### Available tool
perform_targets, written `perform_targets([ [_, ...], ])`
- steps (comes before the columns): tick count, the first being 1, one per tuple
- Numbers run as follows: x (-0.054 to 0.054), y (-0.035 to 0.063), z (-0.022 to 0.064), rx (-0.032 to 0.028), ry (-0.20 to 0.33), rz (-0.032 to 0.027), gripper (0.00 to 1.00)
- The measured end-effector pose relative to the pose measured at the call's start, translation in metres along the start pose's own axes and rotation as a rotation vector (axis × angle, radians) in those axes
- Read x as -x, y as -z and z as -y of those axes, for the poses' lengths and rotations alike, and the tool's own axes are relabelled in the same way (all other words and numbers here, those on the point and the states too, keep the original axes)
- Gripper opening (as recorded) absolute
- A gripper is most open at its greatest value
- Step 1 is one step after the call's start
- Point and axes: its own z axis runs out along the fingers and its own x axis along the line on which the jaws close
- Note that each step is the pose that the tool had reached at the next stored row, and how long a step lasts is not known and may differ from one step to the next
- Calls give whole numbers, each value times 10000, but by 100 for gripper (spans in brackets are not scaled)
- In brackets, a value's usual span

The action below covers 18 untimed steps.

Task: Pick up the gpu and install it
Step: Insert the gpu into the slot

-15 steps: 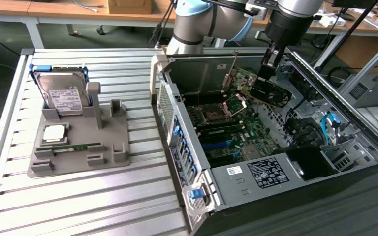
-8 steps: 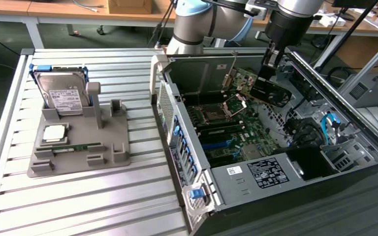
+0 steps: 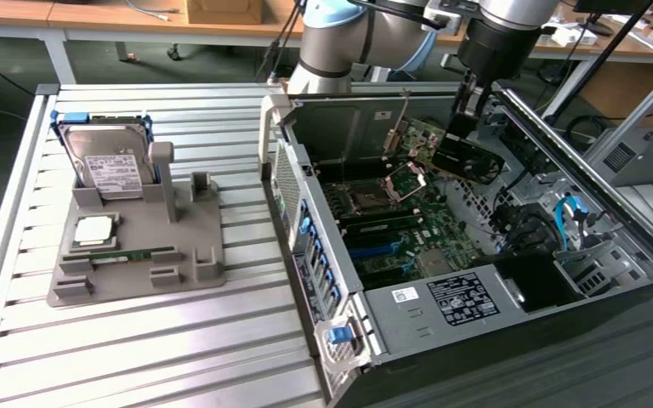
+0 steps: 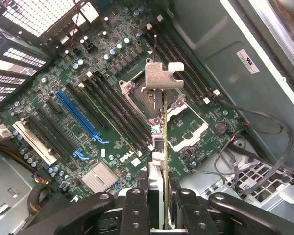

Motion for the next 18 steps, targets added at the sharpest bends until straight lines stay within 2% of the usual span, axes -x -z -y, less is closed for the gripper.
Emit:
perform_targets([
  [18, 0, 0, 0, -14, 600, -11, 27],
])
